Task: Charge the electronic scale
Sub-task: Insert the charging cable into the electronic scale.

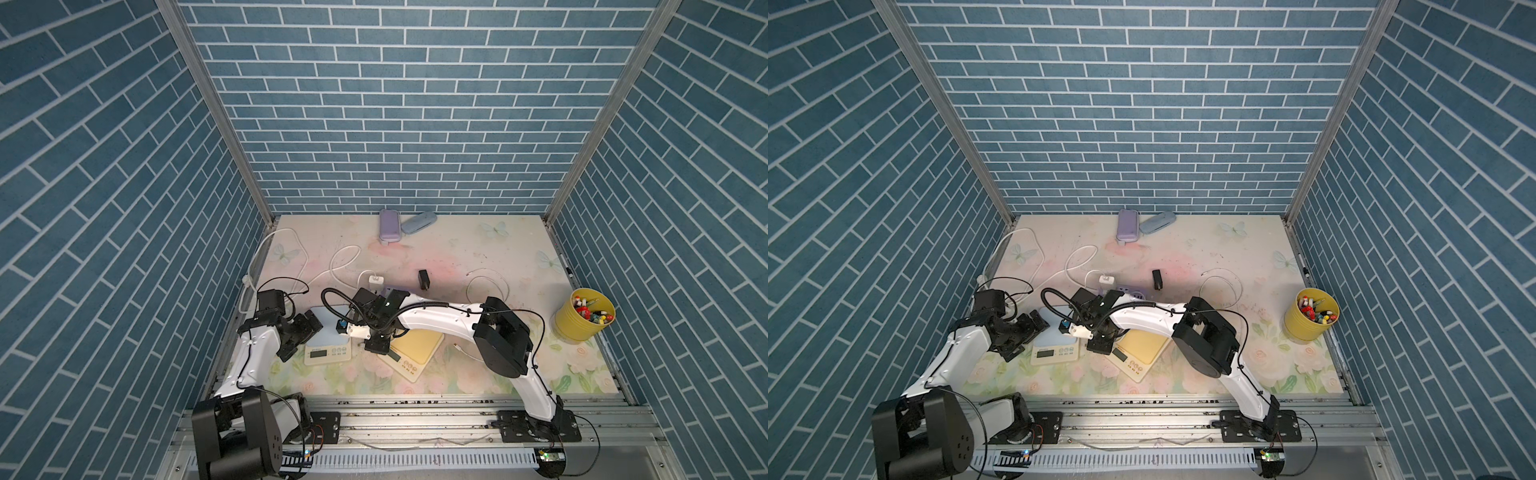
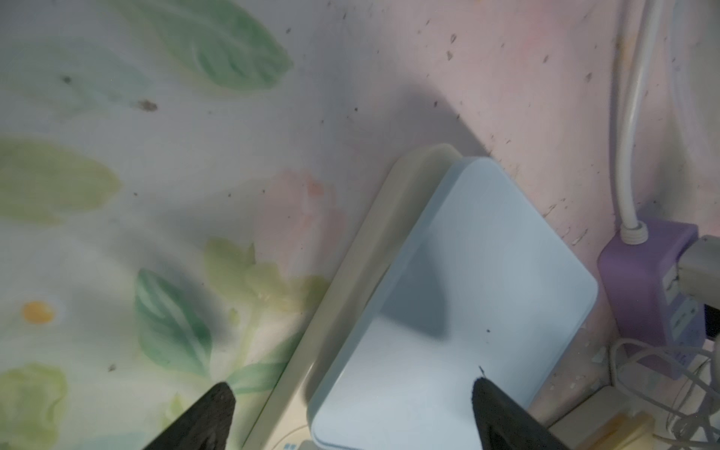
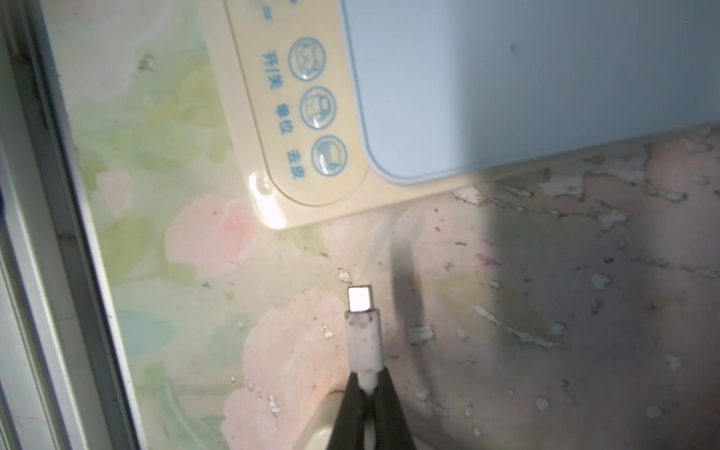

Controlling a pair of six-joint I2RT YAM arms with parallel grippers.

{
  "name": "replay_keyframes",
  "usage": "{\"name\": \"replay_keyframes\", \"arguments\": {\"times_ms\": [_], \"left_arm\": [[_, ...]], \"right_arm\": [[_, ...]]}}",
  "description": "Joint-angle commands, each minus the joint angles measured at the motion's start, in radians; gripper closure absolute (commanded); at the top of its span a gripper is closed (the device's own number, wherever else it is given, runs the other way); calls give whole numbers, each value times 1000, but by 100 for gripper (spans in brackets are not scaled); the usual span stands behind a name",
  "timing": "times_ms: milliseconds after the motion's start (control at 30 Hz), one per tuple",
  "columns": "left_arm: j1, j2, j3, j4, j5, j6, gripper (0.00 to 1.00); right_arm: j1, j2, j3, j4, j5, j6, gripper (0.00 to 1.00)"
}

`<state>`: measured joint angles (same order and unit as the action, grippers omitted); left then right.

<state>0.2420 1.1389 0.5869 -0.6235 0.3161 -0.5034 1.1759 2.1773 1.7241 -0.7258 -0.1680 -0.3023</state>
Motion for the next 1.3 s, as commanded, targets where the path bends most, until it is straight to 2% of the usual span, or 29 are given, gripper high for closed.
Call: {"name": "replay_keyframes", "arguments": {"times_ms": [0,400,1067,1267], "left_arm": [[-13,-2,-14,18,16,-13,3],[-17,2,-35,30,15,-32,4],[-17,13,-39,32,23,-38,5],[-17,-9,-75,41,23,-87,8]], "right_arm": [[15,44,52,-32,5,25,100],[28,96,83,-55,12,43,100],[36,121,124,-29,-66,38,100],[36,151,148,-34,-65,57,100]]}}
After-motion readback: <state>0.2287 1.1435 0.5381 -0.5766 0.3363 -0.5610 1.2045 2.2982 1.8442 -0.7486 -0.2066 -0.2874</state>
